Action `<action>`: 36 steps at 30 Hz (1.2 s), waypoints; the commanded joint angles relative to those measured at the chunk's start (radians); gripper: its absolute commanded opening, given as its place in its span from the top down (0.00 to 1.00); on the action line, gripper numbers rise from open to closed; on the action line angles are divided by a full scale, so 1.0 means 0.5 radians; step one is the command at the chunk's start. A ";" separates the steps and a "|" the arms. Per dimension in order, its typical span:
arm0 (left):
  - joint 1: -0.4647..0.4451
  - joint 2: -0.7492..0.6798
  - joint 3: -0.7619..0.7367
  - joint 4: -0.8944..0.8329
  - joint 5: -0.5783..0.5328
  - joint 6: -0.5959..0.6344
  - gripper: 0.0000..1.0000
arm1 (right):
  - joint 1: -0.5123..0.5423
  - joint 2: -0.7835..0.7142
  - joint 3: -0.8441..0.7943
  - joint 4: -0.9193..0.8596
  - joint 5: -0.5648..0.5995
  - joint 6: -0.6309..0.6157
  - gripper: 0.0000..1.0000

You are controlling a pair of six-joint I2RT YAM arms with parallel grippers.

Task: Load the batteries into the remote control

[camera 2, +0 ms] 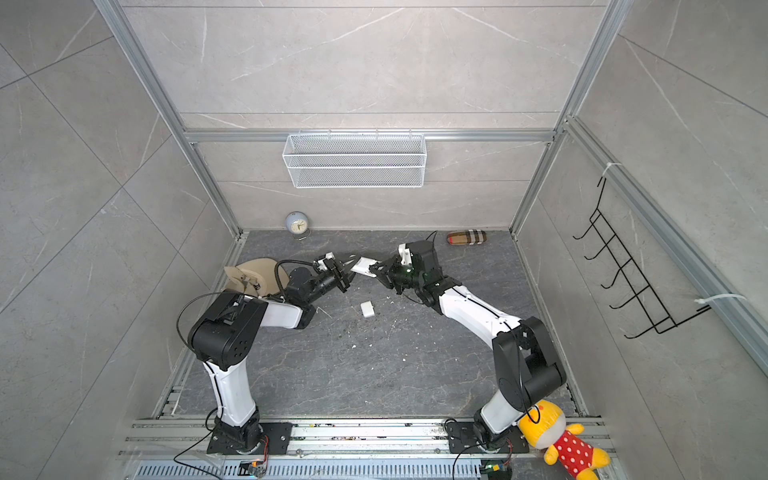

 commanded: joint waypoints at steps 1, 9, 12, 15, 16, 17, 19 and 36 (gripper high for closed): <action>-0.009 -0.112 0.012 0.040 0.059 0.068 1.00 | 0.002 -0.035 0.049 -0.129 -0.030 -0.125 0.89; 0.065 -0.177 -0.213 0.036 0.116 0.231 1.00 | -0.001 -0.124 0.266 -0.720 0.039 -0.612 0.46; 0.162 -0.224 -0.368 0.031 0.237 0.310 1.00 | -0.006 -0.202 0.334 -0.979 0.123 -0.823 0.40; 0.294 -0.261 -0.506 0.056 0.370 0.383 1.00 | -0.006 -0.291 0.334 -1.131 0.189 -0.979 0.38; 0.338 -0.274 -0.539 0.056 0.410 0.418 1.00 | -0.007 -0.318 0.329 -1.177 0.211 -1.039 0.38; 0.366 -0.286 -0.564 0.056 0.425 0.445 1.00 | -0.005 -0.331 0.312 -1.202 0.223 -1.079 0.38; 0.430 -0.299 -0.606 0.034 0.443 0.499 1.00 | 0.002 -0.353 0.233 -1.210 0.232 -1.125 0.37; 0.648 -0.233 -0.994 0.087 0.276 1.645 1.00 | 0.565 0.065 -0.183 -0.608 0.797 -0.907 0.43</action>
